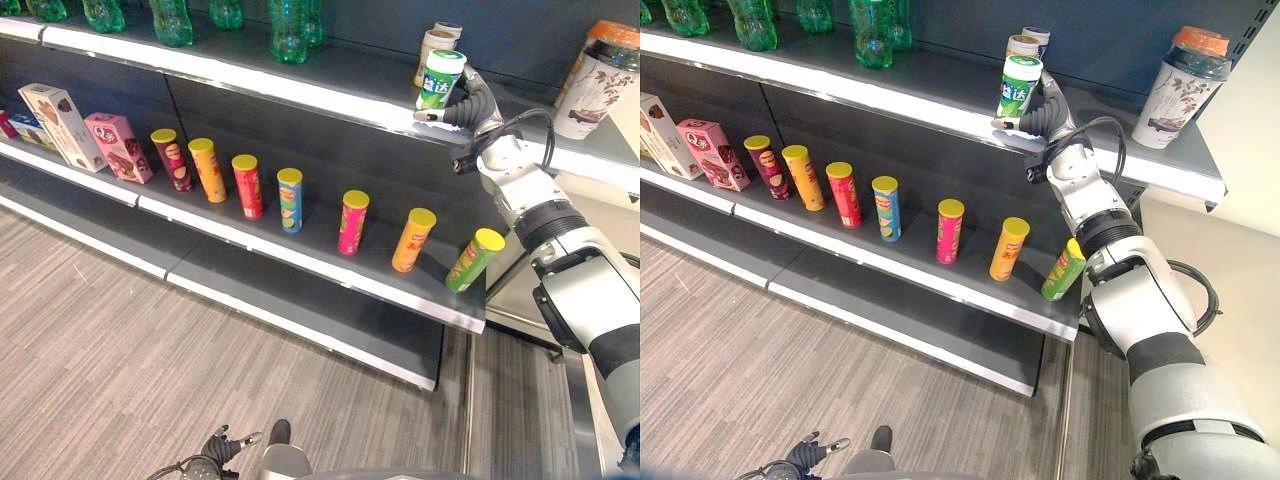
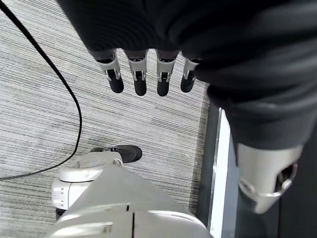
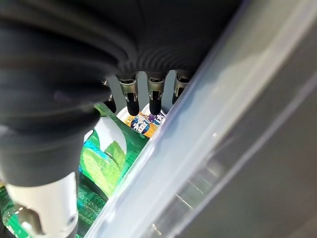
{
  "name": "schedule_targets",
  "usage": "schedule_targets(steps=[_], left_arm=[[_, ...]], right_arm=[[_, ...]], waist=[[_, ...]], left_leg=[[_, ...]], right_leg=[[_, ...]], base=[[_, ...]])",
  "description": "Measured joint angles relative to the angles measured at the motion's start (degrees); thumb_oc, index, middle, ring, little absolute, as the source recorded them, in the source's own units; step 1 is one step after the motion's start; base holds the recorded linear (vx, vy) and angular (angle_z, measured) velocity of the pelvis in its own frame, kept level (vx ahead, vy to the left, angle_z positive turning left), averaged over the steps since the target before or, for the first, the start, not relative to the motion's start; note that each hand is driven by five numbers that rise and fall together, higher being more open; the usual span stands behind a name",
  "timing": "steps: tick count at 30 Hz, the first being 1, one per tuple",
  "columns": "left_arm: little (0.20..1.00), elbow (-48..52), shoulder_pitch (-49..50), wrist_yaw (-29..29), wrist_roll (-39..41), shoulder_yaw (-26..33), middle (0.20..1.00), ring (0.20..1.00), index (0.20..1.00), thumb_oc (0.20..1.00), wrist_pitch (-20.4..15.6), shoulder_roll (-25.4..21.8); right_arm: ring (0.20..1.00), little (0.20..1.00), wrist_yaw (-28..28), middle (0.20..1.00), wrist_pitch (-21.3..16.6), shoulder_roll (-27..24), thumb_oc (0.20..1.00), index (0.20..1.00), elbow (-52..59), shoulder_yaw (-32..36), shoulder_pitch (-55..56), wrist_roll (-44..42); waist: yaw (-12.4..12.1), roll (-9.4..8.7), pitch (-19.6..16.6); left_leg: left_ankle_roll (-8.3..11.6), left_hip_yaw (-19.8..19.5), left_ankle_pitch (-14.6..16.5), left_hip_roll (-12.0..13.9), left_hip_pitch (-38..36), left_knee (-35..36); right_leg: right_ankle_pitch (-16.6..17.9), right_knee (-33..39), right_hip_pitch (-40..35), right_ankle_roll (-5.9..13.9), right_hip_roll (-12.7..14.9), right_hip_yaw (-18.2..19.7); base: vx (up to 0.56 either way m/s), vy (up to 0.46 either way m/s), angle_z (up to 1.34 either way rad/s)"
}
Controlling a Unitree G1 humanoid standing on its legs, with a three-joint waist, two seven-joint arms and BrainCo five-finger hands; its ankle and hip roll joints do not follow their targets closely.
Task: Put the goods on the table back onto the shelves and tidy them up.
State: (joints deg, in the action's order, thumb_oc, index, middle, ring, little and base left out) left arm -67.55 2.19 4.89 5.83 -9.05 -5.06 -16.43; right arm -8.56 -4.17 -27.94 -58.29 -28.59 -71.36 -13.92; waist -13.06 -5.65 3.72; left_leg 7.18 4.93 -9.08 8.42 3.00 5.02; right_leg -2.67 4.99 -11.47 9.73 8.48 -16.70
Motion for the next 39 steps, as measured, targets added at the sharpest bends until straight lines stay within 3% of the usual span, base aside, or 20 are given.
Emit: schedule_targets(steps=[25,39], left_arm=[[1.000,-1.0,0.0,0.7,0.3,-0.1,1.000,1.000,1.000,1.000,0.0,0.2],[1.000,0.1,-2.7,0.6,0.3,-2.3,1.000,1.000,1.000,1.000,0.0,-0.1]], right_arm=[[1.000,1.000,-0.9,1.000,1.2,0.2,1.000,1.000,-6.0,0.0,-2.8,2.8],[1.000,1.000,-0.5,1.000,2.4,1.4,1.000,1.000,-7.6,-0.3,-4.5,2.7]], waist=[[-1.4,0.46,-1.0],[-0.5,0.32,-0.9]], left_leg=[[-0.94,-1.1,0.1,-0.5,2.0,0.3],[-0.49,-1.1,-0.6,-0.5,1.8,0.3]], right_leg=[[-0.3,0.0,-0.1,0.03,0.1,-3.2],[-0.3,0.0,0.0,0.08,0.1,-3.1]], base=[[0.01,-0.008,0.06],[0.00,0.000,0.00]])
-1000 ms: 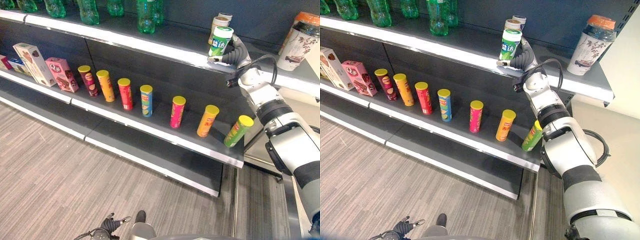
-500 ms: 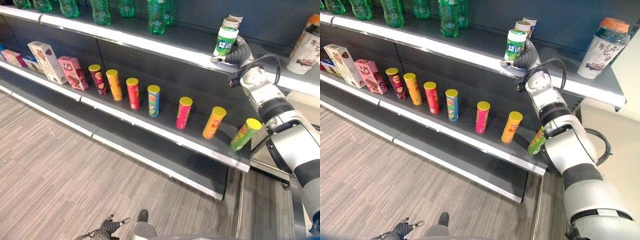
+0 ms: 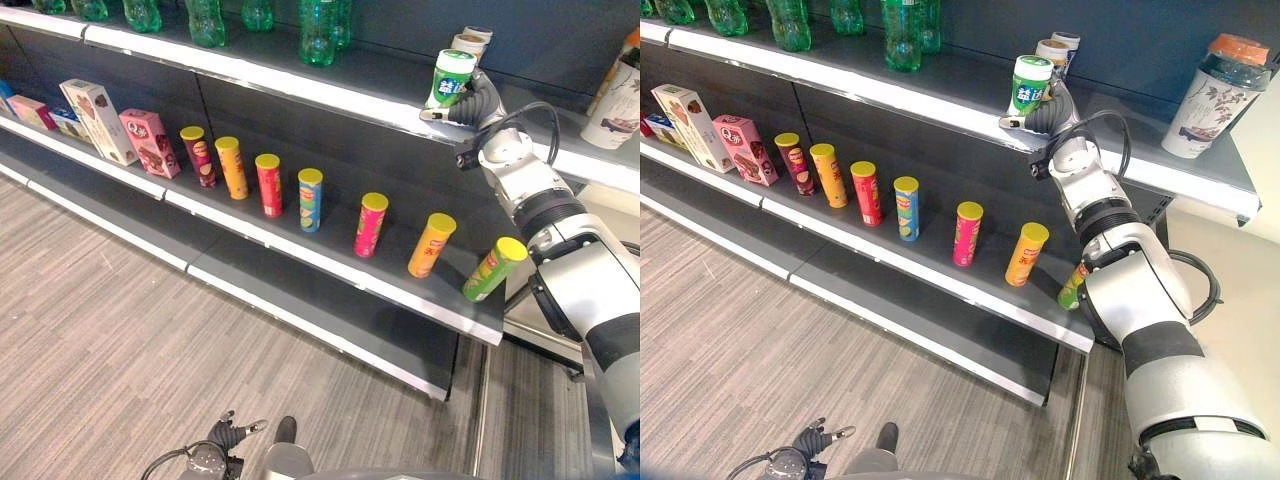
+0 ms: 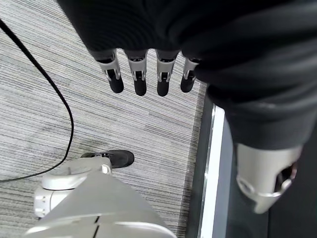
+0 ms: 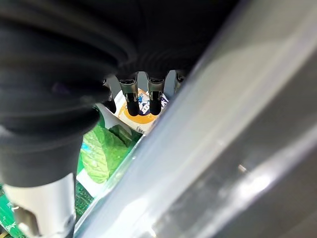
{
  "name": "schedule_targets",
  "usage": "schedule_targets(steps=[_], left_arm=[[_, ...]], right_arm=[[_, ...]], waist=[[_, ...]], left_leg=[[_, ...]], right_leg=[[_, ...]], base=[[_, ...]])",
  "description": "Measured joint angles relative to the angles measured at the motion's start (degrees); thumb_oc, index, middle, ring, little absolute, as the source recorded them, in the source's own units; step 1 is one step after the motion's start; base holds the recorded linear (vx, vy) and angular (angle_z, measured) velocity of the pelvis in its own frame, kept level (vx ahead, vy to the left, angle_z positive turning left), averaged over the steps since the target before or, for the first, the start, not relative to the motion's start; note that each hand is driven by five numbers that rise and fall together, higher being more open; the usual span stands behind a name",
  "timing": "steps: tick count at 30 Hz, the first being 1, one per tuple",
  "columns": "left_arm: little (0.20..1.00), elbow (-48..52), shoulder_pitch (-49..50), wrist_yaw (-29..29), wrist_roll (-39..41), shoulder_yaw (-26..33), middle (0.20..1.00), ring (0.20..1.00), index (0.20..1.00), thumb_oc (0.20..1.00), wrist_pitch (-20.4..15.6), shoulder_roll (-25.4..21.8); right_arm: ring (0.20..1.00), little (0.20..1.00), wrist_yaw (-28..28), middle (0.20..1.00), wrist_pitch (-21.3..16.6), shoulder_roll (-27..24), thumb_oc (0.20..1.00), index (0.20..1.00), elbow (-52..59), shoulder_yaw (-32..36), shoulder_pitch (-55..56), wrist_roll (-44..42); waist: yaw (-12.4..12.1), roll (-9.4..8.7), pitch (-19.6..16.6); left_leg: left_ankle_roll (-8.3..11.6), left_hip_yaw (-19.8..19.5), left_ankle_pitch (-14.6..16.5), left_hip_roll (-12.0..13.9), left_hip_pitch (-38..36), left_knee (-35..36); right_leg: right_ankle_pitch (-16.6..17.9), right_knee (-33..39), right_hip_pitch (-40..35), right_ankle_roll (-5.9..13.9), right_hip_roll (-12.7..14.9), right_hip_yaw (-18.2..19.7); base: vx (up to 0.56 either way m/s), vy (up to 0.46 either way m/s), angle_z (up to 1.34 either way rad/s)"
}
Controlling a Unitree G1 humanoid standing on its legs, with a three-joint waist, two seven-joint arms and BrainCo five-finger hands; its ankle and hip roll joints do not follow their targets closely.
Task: Put the goods on the table back onto the shelves and tidy them up.
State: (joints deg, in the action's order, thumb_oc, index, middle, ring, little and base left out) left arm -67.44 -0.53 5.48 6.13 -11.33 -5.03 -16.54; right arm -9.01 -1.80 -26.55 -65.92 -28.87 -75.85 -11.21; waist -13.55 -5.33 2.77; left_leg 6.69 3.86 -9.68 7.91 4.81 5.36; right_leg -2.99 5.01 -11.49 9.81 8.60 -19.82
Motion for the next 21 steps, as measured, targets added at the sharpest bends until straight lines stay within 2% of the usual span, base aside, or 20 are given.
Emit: schedule_targets(steps=[15,19,21], left_arm=[[1.000,0.0,-0.1,-0.1,0.0,0.1,1.000,1.000,1.000,1.000,0.2,-0.8],[1.000,0.1,0.0,-0.1,0.0,0.2,1.000,1.000,1.000,1.000,0.5,-1.1],[1.000,0.2,0.0,-0.1,0.0,0.3,1.000,1.000,1.000,1.000,0.5,-1.1]], right_arm=[[1.000,1.000,-0.3,1.000,0.1,-0.4,1.000,1.000,1.9,0.6,0.2,-1.4],[1.000,1.000,-2.0,1.000,0.0,-0.9,1.000,1.000,12.0,3.1,2.5,-3.7],[1.000,1.000,-3.2,1.000,-0.7,-1.4,1.000,1.000,20.7,3.2,3.9,-3.6]], waist=[[1.0,-0.05,0.1],[2.2,0.66,0.7],[2.7,1.51,1.3]], left_leg=[[-0.04,0.3,0.0,0.1,-0.2,0.0],[-0.09,0.6,0.0,0.0,-0.5,-0.3],[-0.12,1.3,-0.1,0.1,-1.0,-0.3]], right_leg=[[0.0,0.0,0.0,0.00,0.1,0.3],[0.0,0.0,-0.1,0.00,0.2,0.6],[0.0,0.0,-0.2,0.00,0.3,1.2]], base=[[0.00,-0.002,0.00],[-0.01,-0.033,-0.04],[0.00,-0.046,-0.14]])
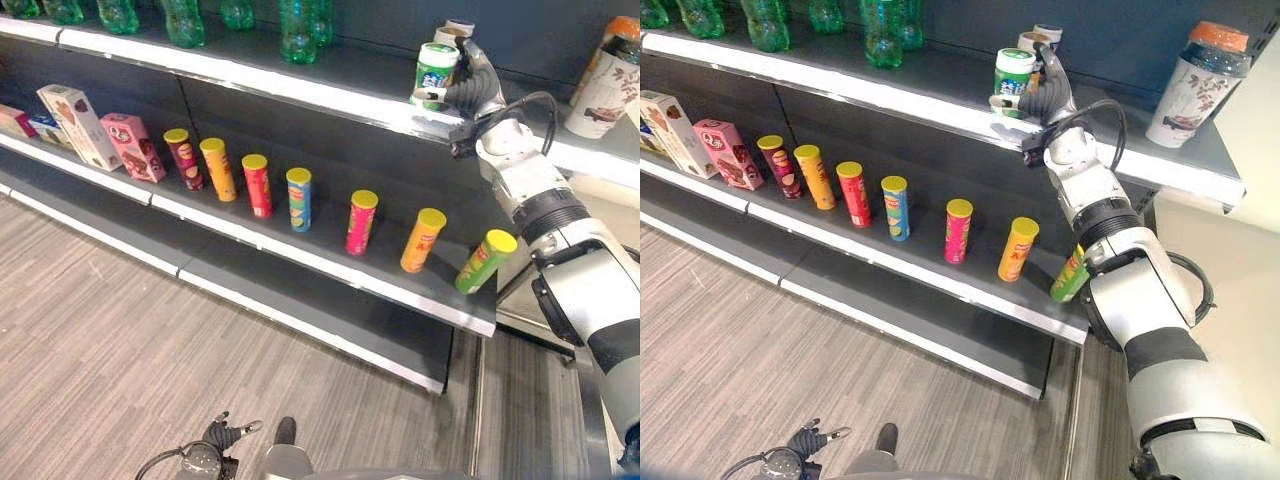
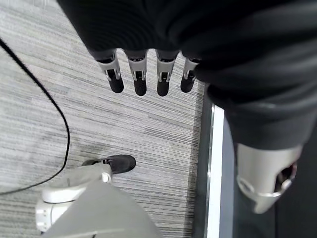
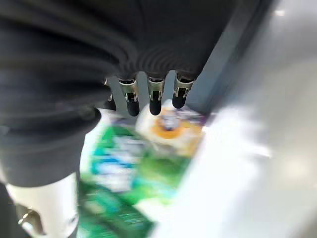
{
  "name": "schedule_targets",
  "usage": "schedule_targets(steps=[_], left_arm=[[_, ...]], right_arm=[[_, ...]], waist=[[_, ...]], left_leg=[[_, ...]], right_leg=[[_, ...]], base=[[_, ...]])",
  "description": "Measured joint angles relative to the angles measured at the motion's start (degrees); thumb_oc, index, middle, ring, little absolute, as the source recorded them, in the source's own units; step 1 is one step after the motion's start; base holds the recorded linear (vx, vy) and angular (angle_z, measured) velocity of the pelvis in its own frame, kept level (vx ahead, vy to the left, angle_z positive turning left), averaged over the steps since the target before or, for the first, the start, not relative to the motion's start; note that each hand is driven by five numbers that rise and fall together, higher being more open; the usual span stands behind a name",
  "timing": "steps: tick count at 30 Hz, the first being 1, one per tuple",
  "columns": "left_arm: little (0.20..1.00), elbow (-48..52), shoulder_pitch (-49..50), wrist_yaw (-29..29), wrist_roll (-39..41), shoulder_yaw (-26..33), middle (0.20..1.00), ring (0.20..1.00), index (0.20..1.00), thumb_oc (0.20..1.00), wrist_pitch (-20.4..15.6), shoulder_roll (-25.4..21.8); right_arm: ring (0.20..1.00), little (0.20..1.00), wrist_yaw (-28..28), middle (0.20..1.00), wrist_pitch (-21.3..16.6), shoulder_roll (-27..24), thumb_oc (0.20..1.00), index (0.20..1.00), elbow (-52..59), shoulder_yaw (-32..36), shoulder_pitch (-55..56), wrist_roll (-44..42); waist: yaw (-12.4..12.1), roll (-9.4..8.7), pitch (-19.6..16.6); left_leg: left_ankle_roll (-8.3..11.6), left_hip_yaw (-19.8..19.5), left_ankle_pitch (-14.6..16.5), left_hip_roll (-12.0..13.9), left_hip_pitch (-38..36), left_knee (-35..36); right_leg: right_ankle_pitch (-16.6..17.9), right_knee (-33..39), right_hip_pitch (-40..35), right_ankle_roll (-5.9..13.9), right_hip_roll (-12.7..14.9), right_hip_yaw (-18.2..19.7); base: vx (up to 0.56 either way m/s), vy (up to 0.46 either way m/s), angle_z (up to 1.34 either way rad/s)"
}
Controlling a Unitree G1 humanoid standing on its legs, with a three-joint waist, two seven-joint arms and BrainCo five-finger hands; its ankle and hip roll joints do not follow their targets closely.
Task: Put the goods on the table back onto the shelves and tidy them up.
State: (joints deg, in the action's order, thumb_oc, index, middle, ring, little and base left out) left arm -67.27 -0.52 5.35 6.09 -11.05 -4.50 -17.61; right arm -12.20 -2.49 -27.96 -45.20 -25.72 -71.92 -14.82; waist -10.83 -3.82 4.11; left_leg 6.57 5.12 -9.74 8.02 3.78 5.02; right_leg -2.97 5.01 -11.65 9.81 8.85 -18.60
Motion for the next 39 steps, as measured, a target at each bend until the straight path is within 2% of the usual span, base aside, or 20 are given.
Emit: schedule_targets(steps=[3,9,12,14,15,17,19,21,24,26,28,32,34,38,39], left_arm=[[1.000,1.6,0.1,0.0,0.0,0.4,1.000,1.000,1.000,1.000,0.1,0.0],[1.000,2.0,0.2,-0.1,-0.1,2.2,1.000,1.000,1.000,1.000,0.1,-0.1],[1.000,2.0,0.4,-0.4,-0.5,3.7,1.000,1.000,1.000,1.000,0.1,0.1],[1.000,2.1,0.5,-0.4,-0.5,4.9,1.000,1.000,1.000,1.000,0.1,0.1],[1.000,1.9,0.7,-0.5,-0.6,4.8,1.000,1.000,1.000,1.000,0.1,0.3],[1.000,2.5,0.9,-0.5,-0.7,4.9,1.000,1.000,1.000,1.000,0.0,0.5],[1.000,2.8,1.2,-0.5,-1.1,5.0,1.000,1.000,1.000,1.000,-0.1,0.9],[1.000,4.3,2.6,-0.7,-1.5,4.9,1.000,1.000,1.000,1.000,-0.3,1.2],[1.000,5.6,4.4,-1.4,-2.9,4.9,1.000,1.000,1.000,1.000,-0.5,2.1],[1.000,6.6,5.2,-2.1,-3.7,4.9,1.000,1.000,1.000,1.000,-0.5,2.2],[1.000,7.0,4.9,-2.5,-5.0,4.8,1.000,1.000,1.000,1.000,-0.6,2.3],[1.000,9.1,4.7,-3.6,-5.5,4.4,1.000,1.000,1.000,1.000,-0.9,2.0],[1.000,9.6,4.8,-4.0,-6.9,4.3,1.000,1.000,1.000,1.000,-1.2,2.0],[1.000,10.5,4.1,-5.0,-7.6,2.4,1.000,1.000,1.000,1.000,-1.6,1.9],[1.000,10.5,4.0,-5.2,-7.6,1.9,1.000,1.000,1.000,1.000,-1.7,2.2]], right_arm=[[1.000,1.000,-1.4,1.000,-1.5,-1.9,1.000,1.000,11.2,0.9,1.6,1.1],[1.000,1.000,-2.3,1.000,-3.7,-4.9,1.000,1.000,18.7,2.1,2.3,2.5],[1.000,1.000,-1.6,1.000,-4.7,-9.1,1.000,1.000,30.1,2.2,4.2,3.4],[1.000,1.000,0.0,1.000,-6.6,-10.9,1.000,1.000,39.7,4.1,8.1,3.4],[1.000,1.000,2.2,1.000,-9.9,-10.8,1.000,1.000,45.8,3.8,10.9,2.3],[1.000,1.000,6.7,1.000,-12.0,-10.8,1.000,1.000,52.9,4.0,17.3,-2.9],[1.000,1.000,11.0,1.000,-12.5,-12.0,1.000,1.000,57.0,3.2,22.1,-7.2],[1.000,1.000,17.0,1.000,-13.0,-10.6,1.000,1.000,61.3,3.1,32.5,-14.5],[1.000,1.000,24.9,1.000,-9.0,-8.7,1.000,1.000,58.8,-1.4,42.7,-23.7],[1.000,1.000,28.2,1.000,-7.3,-8.5,1.000,1.000,56.3,-4.8,46.6,-24.8],[1.000,1.000,30.6,1.000,-4.4,-8.4,1.000,1.000,54.7,-7.4,49.4,-24.6],[1.000,1.000,34.0,1.000,-1.9,-10.5,1.000,1.000,47.7,-11.5,53.2,-19.4],[1.000,1.000,34.3,1.000,-1.3,-9.8,1.000,1.000,42.8,-11.2,55.0,-17.4],[1.000,1.000,34.2,1.000,0.3,-6.5,1.000,1.000,24.2,-10.8,60.5,-9.0],[1.000,1.000,32.2,1.000,-0.7,-0.2,1.000,1.000,11.5,-5.3,62.8,-6.3]], waist=[[0.4,0.93,0.6],[0.9,1.37,0.9],[2.3,1.59,1.0],[2.4,1.51,1.0],[3.1,1.72,1.1],[3.7,1.61,1.1],[4.3,1.70,1.1],[4.4,1.46,1.0],[4.6,1.78,1.3],[4.4,1.77,1.3],[4.2,1.88,1.6],[4.1,1.98,2.3],[3.9,1.93,2.3],[4.1,2.46,2.9],[4.1,2.54,3.0]], left_leg=[[0.00,0.3,0.0,0.0,-0.2,0.0],[0.02,1.4,0.0,0.2,-0.9,0.0],[-0.02,1.8,0.1,0.3,-1.0,0.0],[-0.03,2.0,0.1,0.3,-1.1,0.0],[-0.04,2.7,0.1,0.3,-1.6,0.0],[-0.03,3.0,0.1,0.5,-1.9,0.0],[-0.03,3.3,0.2,0.6,-1.9,0.1],[-0.01,3.5,0.4,0.7,-1.9,0.4],[-0.18,4.2,0.7,0.8,-1.6,0.4],[-0.11,4.9,0.7,0.9,-1.6,0.4],[-0.11,4.9,0.7,0.8,-1.5,0.4],[-0.09,4.9,0.6,0.7,-0.8,0.4],[-0.10,4.9,0.7,0.7,-0.7,0.3],[-0.15,4.9,0.7,0.5,-0.7,0.4],[-0.13,4.8,0.9,0.5,-0.8,0.4]], right_leg=[[0.0,0.0,0.0,-0.02,0.0,0.4],[0.0,0.0,-0.2,0.02,0.1,1.1],[0.0,0.0,0.0,0.05,0.1,1.5],[0.0,0.0,-0.1,0.02,0.1,1.6],[0.0,0.0,-0.1,0.01,0.2,2.2],[0.0,0.0,-0.4,0.03,0.1,2.3],[0.1,0.0,-0.2,0.07,0.1,2.3],[0.1,-0.1,0.1,0.08,0.1,2.4],[0.2,-0.2,0.5,0.06,0.1,3.0],[0.3,-0.2,1.0,0.10,0.2,3.6],[0.3,-0.2,1.1,0.11,0.3,3.6],[0.3,-0.3,1.9,0.09,0.4,3.6],[0.3,-0.5,2.0,0.11,0.5,3.6],[0.2,-0.7,2.2,0.16,0.8,3.6],[0.1,-1.0,2.1,0.16,0.8,3.7]], base=[[0.00,-0.031,-0.08],[0.01,-0.028,-0.07],[0.00,-0.019,-0.05],[0.00,-0.003,-0.06],[0.00,-0.007,-0.13],[0.00,-0.006,-0.08],[-0.02,-0.001,-0.04],[-0.03,0.005,-0.04],[-0.04,0.014,-0.09],[-0.05,0.018,-0.13],[-0.05,0.023,-0.04],[-0.05,0.024,0.00],[-0.03,0.023,0.00],[-0.01,0.009,0.00],[0.00,0.000,0.00]])
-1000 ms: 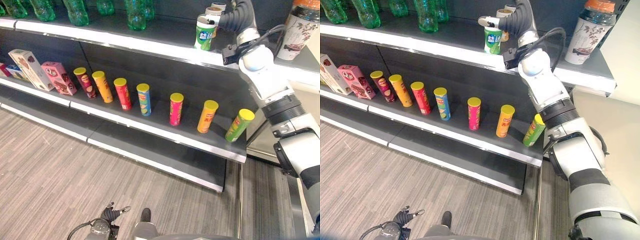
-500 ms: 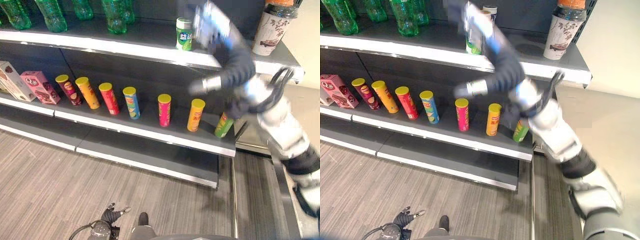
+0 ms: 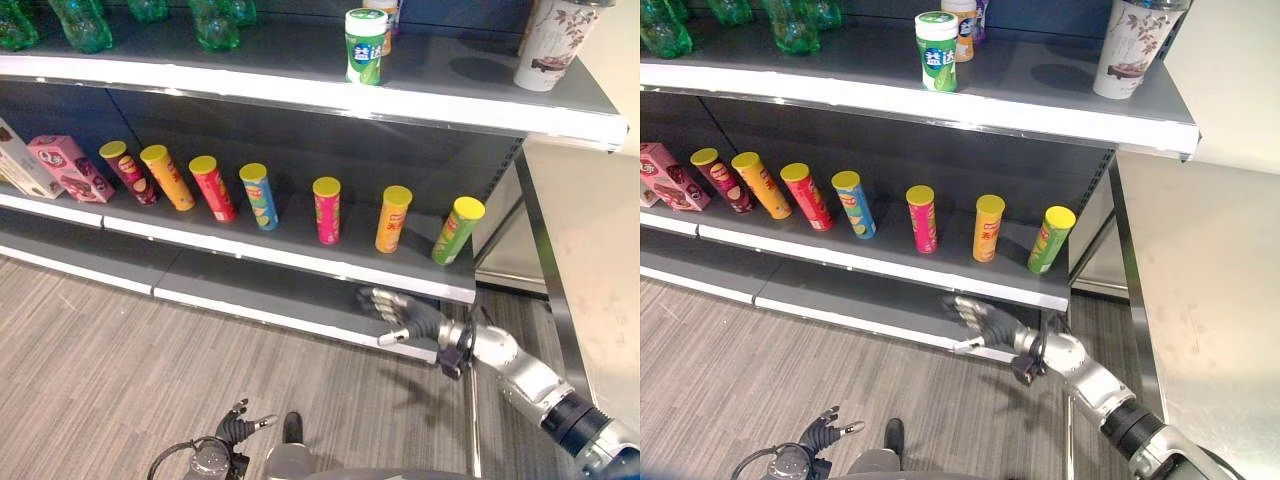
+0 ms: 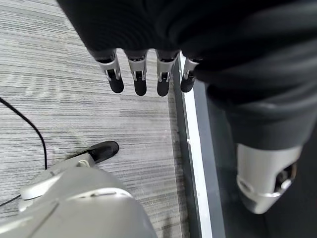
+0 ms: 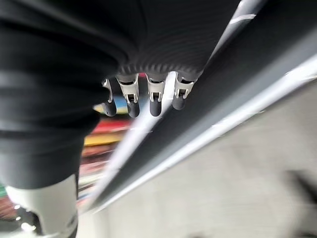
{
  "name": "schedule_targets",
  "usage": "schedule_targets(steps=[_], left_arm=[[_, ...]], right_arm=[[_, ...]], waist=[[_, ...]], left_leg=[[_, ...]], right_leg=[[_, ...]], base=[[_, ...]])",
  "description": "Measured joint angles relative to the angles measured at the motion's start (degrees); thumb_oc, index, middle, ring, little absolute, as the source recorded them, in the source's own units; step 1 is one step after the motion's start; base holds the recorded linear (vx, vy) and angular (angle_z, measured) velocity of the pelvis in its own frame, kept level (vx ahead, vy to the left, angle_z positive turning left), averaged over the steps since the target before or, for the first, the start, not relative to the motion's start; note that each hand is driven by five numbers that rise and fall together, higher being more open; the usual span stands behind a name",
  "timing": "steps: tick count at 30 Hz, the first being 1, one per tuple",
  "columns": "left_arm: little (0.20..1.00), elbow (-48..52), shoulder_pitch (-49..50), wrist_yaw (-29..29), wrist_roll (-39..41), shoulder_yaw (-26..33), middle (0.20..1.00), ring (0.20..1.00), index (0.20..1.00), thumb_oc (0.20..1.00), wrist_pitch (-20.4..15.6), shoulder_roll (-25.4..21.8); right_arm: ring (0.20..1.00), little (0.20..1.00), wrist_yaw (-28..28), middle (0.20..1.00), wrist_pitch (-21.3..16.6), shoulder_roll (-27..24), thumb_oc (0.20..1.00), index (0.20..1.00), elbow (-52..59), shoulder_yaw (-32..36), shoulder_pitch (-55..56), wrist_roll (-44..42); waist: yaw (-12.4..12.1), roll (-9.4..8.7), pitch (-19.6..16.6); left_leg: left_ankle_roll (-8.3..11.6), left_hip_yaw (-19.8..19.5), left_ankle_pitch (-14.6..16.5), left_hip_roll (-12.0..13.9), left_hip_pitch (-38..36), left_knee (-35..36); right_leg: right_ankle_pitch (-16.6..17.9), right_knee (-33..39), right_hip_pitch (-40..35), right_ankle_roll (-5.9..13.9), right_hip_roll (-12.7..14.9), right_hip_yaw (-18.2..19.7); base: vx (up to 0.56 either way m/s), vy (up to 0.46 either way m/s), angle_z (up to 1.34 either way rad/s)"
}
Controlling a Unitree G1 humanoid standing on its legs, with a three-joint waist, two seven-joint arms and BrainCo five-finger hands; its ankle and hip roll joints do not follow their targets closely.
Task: Put the goods on the table back onto the shelves and tidy them up.
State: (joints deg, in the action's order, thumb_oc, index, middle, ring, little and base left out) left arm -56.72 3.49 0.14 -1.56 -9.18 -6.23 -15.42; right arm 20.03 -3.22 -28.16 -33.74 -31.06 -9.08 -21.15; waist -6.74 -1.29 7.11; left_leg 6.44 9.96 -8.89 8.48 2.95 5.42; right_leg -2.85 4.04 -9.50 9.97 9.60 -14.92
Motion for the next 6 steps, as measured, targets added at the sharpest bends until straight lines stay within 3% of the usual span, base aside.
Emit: schedule_targets(steps=[1,4,6], left_arm=[[1.000,-0.2,-0.2,0.0,-0.1,-0.5,1.000,1.000,1.000,1.000,0.0,0.2],[1.000,-1.5,-1.2,0.0,-0.1,-2.2,1.000,1.000,1.000,1.000,0.0,0.6],[1.000,-3.5,-1.9,0.4,0.2,-2.1,1.000,1.000,1.000,1.000,0.4,0.9]], right_arm=[[1.000,1.000,-2.6,1.000,-0.2,4.2,1.000,1.000,-8.9,4.2,0.5,2.2],[1.000,1.000,-8.8,1.000,1.5,8.8,1.000,1.000,-22.5,6.6,3.2,9.2],[1.000,1.000,-14.0,1.000,1.1,12.4,1.000,1.000,-30.8,13.1,4.0,12.5]], waist=[[0.0,0.19,0.1],[0.3,0.88,0.5],[1.5,0.87,0.4]], left_leg=[[-0.03,0.0,0.0,0.0,0.0,0.0],[-0.07,0.0,0.1,-0.1,0.0,0.0],[-0.11,0.0,0.1,-0.1,-0.2,0.0]], right_leg=[[-0.1,-0.2,0.0,0.13,0.0,0.0],[-0.2,0.0,0.1,0.21,0.1,0.2],[-0.3,0.0,-0.2,0.26,0.0,0.2]], base=[[0.00,0.000,0.00],[0.01,0.007,-0.01],[0.05,0.015,0.00]])
